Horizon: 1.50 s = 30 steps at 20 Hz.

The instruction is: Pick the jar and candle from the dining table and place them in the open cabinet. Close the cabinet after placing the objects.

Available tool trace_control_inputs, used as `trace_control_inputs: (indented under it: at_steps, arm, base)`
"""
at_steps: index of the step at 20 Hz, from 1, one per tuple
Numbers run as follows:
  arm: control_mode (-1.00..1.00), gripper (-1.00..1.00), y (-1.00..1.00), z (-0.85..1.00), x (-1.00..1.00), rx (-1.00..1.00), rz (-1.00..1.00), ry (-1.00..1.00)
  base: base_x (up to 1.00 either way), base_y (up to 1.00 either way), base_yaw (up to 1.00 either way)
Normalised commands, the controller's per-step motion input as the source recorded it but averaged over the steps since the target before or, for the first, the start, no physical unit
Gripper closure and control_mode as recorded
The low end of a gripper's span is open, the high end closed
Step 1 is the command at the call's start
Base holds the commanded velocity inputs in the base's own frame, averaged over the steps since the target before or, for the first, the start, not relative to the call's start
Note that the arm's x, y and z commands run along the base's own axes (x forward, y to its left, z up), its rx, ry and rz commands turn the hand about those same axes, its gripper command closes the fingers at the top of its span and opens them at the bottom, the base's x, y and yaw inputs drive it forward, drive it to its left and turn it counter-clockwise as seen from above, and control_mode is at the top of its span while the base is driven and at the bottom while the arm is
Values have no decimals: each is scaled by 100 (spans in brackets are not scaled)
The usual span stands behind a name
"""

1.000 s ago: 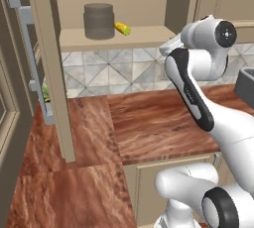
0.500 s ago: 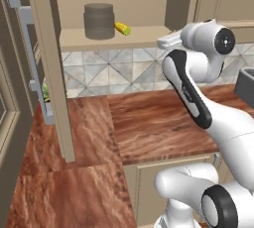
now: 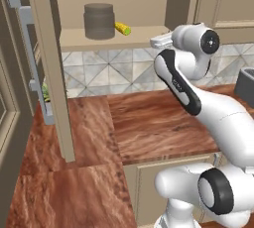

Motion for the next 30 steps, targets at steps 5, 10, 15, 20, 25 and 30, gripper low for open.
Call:
trace_control_inputs:
  at_steps: [5,10,15,20,25,30]
  arm:
    - [-100,100,0,-3,57,9,0,8]
    - [-100,100,0,-6,42,4,0,0]
    - [-100,100,0,-12,35,0,0,-3]
    - [-100,100,0,-15,39,0,0,-2]
    - [-100,100,0,-18,31,3,0,0]
    - [-100,100,0,-6,20,7,0,2]
  base:
    - [0,0,0]
    - [0,0,0]
    - [0,0,0]
    - [0,0,0]
    - [0,0,0]
    - [0,0,0]
